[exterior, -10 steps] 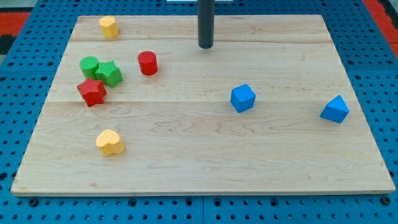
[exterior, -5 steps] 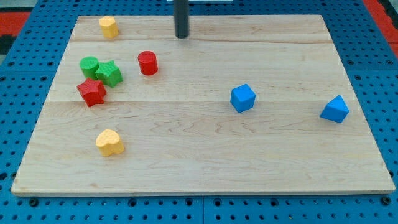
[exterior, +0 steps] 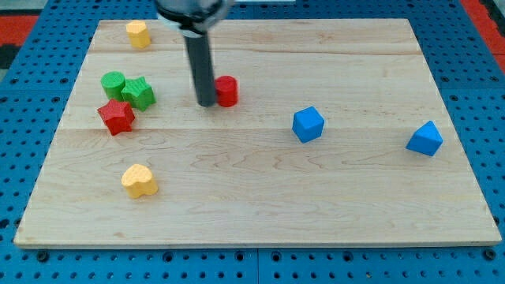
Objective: Push the red circle towards the blue triangle
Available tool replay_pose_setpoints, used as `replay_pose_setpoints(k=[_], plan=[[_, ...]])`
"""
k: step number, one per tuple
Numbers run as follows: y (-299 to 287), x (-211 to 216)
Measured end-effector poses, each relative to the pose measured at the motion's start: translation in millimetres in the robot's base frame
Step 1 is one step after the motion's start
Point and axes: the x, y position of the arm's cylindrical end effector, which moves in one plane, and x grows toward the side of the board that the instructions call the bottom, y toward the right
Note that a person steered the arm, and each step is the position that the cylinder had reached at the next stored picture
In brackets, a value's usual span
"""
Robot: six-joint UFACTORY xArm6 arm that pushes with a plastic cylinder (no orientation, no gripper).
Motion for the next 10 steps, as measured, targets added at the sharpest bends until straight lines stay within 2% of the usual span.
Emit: replay_pose_setpoints(k=[1,2,3,4,6,8,9,10], plan=[[11.1,0.7],[-32.2,-20.6],[-35.1,-20.8],[21.7,-20.9],[9.2,-37.4],[85.5,-45.6],[72.8,-63.4],[129.3,-63.3]])
